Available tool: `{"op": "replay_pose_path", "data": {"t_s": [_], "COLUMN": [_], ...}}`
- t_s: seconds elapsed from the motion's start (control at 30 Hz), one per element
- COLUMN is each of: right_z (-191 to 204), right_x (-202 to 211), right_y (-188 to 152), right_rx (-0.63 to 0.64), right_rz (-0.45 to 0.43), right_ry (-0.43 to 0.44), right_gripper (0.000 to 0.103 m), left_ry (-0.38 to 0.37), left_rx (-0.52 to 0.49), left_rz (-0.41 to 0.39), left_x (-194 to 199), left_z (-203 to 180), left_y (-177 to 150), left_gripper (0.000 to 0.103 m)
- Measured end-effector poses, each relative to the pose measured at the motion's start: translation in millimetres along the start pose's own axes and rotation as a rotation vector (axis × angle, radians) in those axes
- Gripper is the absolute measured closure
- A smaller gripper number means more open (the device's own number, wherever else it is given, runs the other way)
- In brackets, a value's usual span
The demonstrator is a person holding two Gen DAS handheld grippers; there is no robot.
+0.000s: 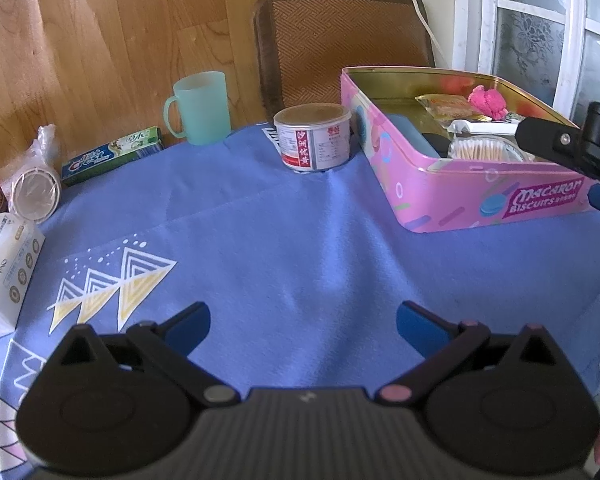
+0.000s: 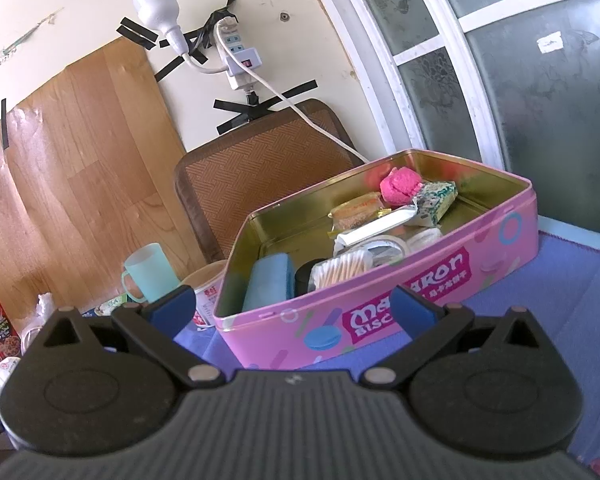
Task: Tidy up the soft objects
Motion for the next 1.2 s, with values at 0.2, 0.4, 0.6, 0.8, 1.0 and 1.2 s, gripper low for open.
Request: {"op": "replay_pose_path", "data": {"t_s": [0.2,0.4,0.6,0.8,1.0,1.2], "right_z": [-0.2,-0.2,-0.8,-0.7,-0.8,-0.9], "right_x": [-0.2,-0.2,0.6,0.2,0.5,1.0], "right_y": [0.2,0.2,0.2,0.3,0.1,-0.2], "right_rx": [0.000,0.000,0.000,0.001,0.001,0.000], "right_rz": [0.000,0.000,0.002,0.001,0.002,0.002], "right_ry": [0.001,0.002,0.001,0.001,0.001,-0.001], "right_gripper": [0.000,0.000,0.000,0.000,0.000,0.000], "left_ry": [-0.001,-0.005,-0.007,-0.008,-0.009,-0.010], "left_rx": [0.004,0.006,0.009,0.009,0.010,0.011], "left_rz": [0.002,0.004,0.005,0.006,0.007,0.008], "left_x": [0.2,0.0,0.3,0.6,0.8,0.8], "left_z": [-1.0,-0.9,-0.4,-1.0,-0.8,-1.4], "left_y": [-0.7,-1.0,-1.4,-1.7,-1.8,-2.6], "left_gripper": [0.000,0.000,0.000,0.000,0.000,0.000]}}
Point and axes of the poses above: each gripper's, at about its wrist camera, not at the fingertips, and x roughly against the way its jaws point, z to its left, y to its top, the point moved 6 cm from there along -x, roughly the way its jaws point, and after that the axes turned 10 degrees about -z, right-handed, at the moved point
